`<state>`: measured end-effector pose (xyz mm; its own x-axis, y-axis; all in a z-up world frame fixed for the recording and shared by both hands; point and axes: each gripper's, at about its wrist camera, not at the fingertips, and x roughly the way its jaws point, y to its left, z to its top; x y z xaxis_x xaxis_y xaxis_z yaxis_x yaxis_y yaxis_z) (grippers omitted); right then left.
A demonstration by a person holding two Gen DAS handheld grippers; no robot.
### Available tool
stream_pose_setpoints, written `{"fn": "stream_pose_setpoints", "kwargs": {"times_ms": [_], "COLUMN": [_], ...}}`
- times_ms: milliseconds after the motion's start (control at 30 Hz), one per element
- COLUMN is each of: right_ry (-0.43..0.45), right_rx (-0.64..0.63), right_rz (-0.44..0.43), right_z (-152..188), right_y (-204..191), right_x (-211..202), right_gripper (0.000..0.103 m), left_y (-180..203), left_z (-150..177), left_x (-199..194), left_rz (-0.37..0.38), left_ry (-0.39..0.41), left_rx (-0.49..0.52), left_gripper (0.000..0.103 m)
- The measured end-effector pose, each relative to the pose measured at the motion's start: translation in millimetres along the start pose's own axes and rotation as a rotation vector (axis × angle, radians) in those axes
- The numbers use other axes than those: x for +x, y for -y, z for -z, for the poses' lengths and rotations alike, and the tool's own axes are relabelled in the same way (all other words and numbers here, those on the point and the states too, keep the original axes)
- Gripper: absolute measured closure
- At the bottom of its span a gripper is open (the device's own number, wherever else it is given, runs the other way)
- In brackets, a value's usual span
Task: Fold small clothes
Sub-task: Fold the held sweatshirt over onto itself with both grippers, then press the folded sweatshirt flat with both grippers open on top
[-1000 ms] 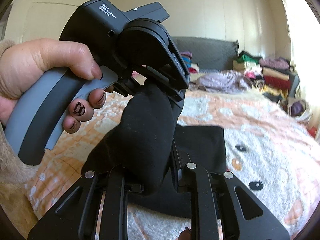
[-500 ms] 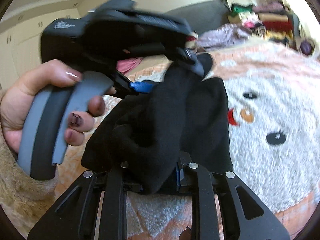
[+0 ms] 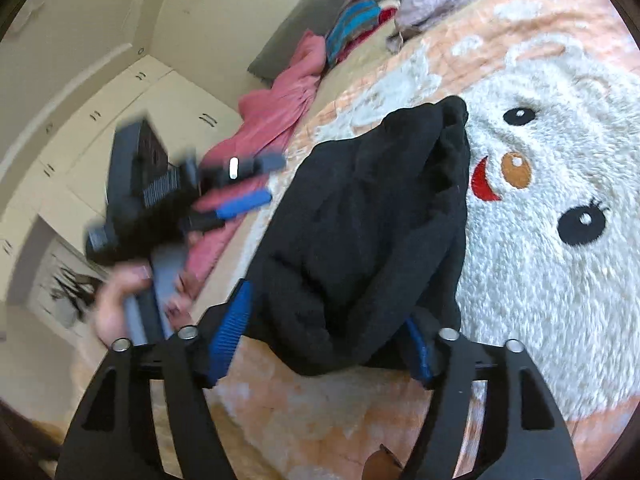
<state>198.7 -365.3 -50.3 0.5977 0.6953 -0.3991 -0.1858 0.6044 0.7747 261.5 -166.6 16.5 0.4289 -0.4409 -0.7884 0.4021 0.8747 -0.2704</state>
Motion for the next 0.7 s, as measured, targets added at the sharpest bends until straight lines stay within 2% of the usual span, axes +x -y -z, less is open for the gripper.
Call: {"fn": "stream_pose_setpoints", "kwargs": {"times_ms": [167,333,400,467,533,633,700], "right_ry": [-0.050,-0.108,-0.110,-0.106,-0.098,-0.069,-0.027], "right_rx": [0.058,0.035,0.011,-0.030,-0.093,-0.166,-0.262], "right_rz": [-0.013,0.081,0.119,0.160,0.210,0.209,0.206], "right_z": [-38.5,-68.3,-76.8,-81.8,-85.3,-94.5,-99.8], "right_y": [17.1,23.4,23.5,19.5,17.4,3.8,-13.1], "right_x": [11.4,36.7,48.1,53.9,58.0,60.3,56.1], "right_gripper": [0.034,0.034,0.038,0.051,0.082,0.085,0.085], "left_y": [-16.6,-24.2,-25.4,-25.9,-25.1,-24.8,-25.0], "left_z": [23.2,43.3,46.4,48.3,48.9,47.9,47.5], "left_x": [0.7,4.6,5.0,5.2,4.6,2.5,0.6], "left_rz": [-0.037,-0.046,-0.043,-0.046,-0.057,-0.066,-0.072], "left_ry": [-0.012,-0.020,-0.015,-0.011,-0.005,0.000,0.007], "left_rx": [0.009,0.015,0.009,0.015,0.030,0.041,0.045], "left_gripper": [0.023,0.023,0.022,0.022,0.022,0.022,0.022]}}
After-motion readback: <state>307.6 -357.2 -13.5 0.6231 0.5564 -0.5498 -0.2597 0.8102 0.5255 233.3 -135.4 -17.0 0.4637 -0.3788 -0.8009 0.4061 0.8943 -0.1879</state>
